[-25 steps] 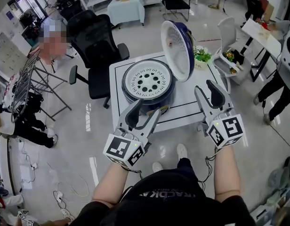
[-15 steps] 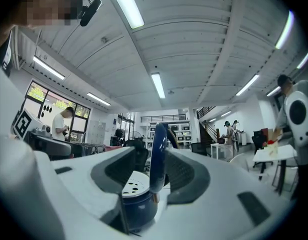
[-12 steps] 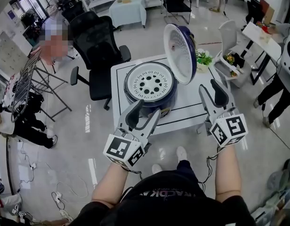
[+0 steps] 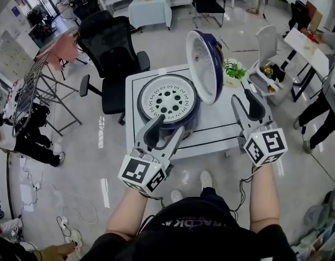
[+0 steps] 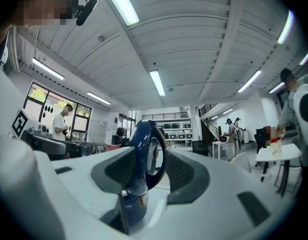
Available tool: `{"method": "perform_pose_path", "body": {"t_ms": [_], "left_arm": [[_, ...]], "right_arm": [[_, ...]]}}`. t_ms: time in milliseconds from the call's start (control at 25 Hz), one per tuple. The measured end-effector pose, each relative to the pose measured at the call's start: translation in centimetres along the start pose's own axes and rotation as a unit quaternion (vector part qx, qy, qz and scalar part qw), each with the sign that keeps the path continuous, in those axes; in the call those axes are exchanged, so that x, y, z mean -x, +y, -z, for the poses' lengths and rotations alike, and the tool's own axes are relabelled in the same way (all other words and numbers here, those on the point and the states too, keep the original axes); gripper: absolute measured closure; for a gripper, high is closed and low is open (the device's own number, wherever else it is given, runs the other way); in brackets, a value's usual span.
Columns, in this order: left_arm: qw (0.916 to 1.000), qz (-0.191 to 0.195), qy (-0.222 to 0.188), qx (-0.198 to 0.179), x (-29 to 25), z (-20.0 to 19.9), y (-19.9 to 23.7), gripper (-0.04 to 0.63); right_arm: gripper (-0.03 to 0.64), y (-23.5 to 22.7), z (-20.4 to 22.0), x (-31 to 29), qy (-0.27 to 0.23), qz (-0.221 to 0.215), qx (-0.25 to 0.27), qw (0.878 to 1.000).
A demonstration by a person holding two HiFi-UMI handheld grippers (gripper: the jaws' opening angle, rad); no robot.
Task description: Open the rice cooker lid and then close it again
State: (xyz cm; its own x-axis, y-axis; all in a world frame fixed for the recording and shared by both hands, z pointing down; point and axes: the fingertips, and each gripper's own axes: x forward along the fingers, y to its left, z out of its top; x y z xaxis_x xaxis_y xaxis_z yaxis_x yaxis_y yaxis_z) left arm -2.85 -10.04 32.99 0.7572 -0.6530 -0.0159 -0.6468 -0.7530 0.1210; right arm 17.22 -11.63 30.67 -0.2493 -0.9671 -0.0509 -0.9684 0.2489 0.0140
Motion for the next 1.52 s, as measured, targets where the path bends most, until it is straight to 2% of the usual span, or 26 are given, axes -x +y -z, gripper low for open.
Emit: {"method": "perform_pose_path", "body": {"t_ms": [600,1000,1280,1520], "left_arm": [[0.9971,-0.076,-0.005,-0.002,-4.6,0.0,0.5,0.362],[0.9895,-0.144,-0.011,-0.006,-5.6,0.1,1.1,0.362],[0.9814,-0.191,-0.014,-0.009,-4.7,0.2,1.7,0.362],[0.9767,-0.214,-0.015,-0.013,-4.4,-0.1,1.6,0.362]], "right_arm": [[0.445,-4.7,1.0,-6.4,0.01,-0.07,-0.015,0.997],[0.445,-5.3,2.5,-10.9,0.022,-0.128,-0.018,0.991],[0.445,-5.6,3.0,-13.8,0.024,-0.133,-0.006,0.991],[0.445,-5.5,3.3,-15.6,0.029,-0.142,-0.001,0.989]]}}
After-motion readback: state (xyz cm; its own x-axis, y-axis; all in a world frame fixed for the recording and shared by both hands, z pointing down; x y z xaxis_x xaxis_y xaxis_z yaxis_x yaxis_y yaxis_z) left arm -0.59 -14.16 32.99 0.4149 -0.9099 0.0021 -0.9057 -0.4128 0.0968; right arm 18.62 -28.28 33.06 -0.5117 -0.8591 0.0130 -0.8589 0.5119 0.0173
